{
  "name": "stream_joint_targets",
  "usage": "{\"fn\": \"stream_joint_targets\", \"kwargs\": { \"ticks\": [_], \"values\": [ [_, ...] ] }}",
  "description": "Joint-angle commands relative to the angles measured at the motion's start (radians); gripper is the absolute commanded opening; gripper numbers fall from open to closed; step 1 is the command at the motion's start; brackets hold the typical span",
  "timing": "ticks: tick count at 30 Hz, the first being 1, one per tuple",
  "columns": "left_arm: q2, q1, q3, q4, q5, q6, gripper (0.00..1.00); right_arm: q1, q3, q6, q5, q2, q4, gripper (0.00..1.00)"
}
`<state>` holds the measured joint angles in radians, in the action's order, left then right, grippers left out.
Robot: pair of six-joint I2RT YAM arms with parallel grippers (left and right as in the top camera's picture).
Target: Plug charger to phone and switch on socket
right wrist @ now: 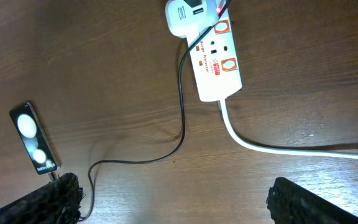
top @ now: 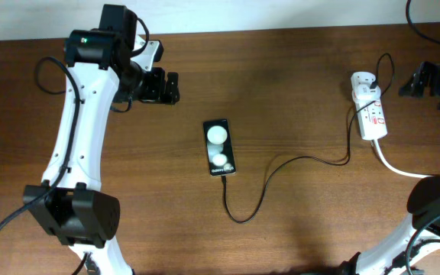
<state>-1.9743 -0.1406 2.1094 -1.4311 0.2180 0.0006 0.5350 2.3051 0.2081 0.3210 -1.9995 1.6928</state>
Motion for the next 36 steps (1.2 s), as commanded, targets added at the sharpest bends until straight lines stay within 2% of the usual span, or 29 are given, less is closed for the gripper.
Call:
{"fn": "stream_joint_targets", "kwargs": {
  "ticks": [1, 5, 8, 12, 14, 17, 20, 23, 29, 32, 36],
  "values": [
    [0.028, -0.001, 0.013, -0.01, -0.085, 0.016, 0.99, -0.006, 0.009, -0.008, -0.008, 0.022, 0.006, 0.99],
    [0.028, 0.0, 0.013, -0.007, -0.118, 0.016, 0.99, -0.006, 0.009, -0.008, -0.008, 0.022, 0.006, 0.99],
    [0.04, -0.002, 0.012, 0.135, -0.155, 0.016, 0.99, -0.006, 0.009, -0.008, -0.008, 0.022, 0.005, 0.99],
    [0.125, 0.0, -0.055, 0.225, -0.164, 0.016, 0.99, -0.006, 0.009, -0.008, -0.008, 0.022, 0.005, 0.99],
    [0.222, -0.001, -0.201, 0.34, -0.199, 0.016, 0.99, -0.006, 0.009, -0.008, -0.008, 0.022, 0.006, 0.99],
    [0.436, 0.0, -0.54, 0.586, -0.201, 0.024, 0.99, -0.006, 0.009, -0.008, -0.008, 0.022, 0.005, 0.99],
    [0.7, 0.0, -0.917, 0.882, -0.201, 0.077, 0.99, -0.006, 0.009, -0.008, -0.008, 0.022, 0.006, 0.99],
    [0.996, 0.0, -1.302, 1.197, -0.234, 0.077, 0.99, -0.006, 0.009, -0.008, -0.008, 0.022, 0.006, 0.99],
    [1.432, 0.0, -1.8, 1.711, -0.255, 0.076, 0.99, -0.006, 0.009, -0.008, -0.008, 0.022, 0.005, 0.99],
    [1.562, 0.0, -1.947, 1.819, -0.298, 0.033, 0.99, -0.006, 0.009, -0.008, -0.008, 0.022, 0.006, 0.99],
    [1.727, 0.0, -2.058, 1.82, -0.348, -0.016, 0.99, -0.006, 0.009, -0.008, -0.008, 0.022, 0.005, 0.99]
  ]
}}
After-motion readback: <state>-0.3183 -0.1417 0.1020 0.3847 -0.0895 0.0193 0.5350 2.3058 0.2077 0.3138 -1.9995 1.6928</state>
